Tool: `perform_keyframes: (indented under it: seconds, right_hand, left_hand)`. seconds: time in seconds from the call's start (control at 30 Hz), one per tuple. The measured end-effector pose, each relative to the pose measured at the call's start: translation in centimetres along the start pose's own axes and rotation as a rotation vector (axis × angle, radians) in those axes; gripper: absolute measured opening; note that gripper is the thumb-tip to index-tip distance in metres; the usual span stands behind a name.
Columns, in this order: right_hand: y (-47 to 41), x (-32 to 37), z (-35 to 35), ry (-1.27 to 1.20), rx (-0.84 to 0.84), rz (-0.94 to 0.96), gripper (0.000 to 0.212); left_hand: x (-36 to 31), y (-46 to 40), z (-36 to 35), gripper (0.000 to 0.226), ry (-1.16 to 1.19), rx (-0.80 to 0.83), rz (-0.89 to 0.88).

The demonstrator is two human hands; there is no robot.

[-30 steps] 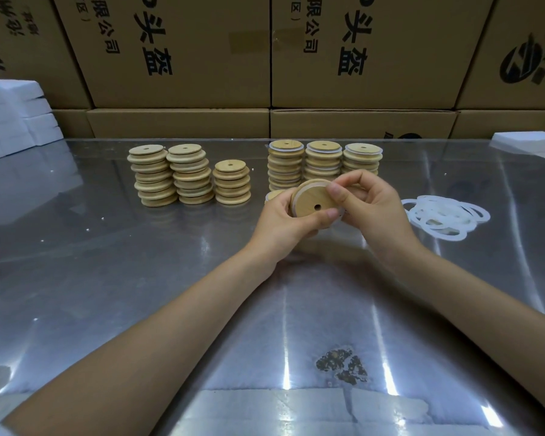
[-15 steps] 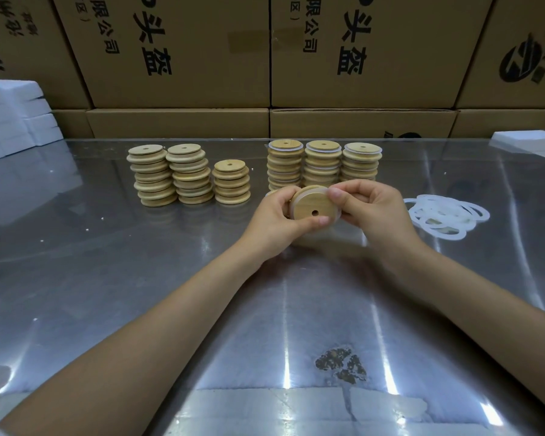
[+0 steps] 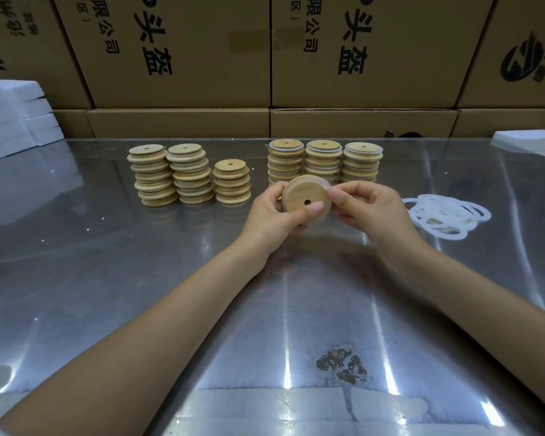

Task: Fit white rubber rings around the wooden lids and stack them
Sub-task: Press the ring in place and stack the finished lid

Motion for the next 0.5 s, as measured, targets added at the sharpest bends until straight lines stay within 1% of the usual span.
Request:
perform_keyframes:
  seconds: [0.13, 0.27, 0.5]
  right_hand:
    - [0.00, -0.07, -0.11, -0.001, -0.005, 0.015, 0.009]
    - [-0.12, -0.10, 0.00, -0.039, -0.018, -0.004, 0.009]
    - [-0.06, -0.20, -0.01, 0.022, 0.013, 0.004, 0.007]
  left_hand:
    - [0.07, -0.02, -0.10, 0.026, 0.002, 0.007, -0.011]
    - [0.15, -0.06, -0.15, 0.025, 0.002, 0.015, -0.014]
    - [0.15, -0.13, 0.10, 0.025, 0.008, -0.040, -0.046]
Point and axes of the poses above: each hand's wrist, its own y-axis away from the middle knuckle, its own z-axis out of the back of the hand, x = y × z, the point moved 3 cm from there along -y, towards the middle knuckle, and after that the axes turned 13 degrees about y, right-handed, at the moved point
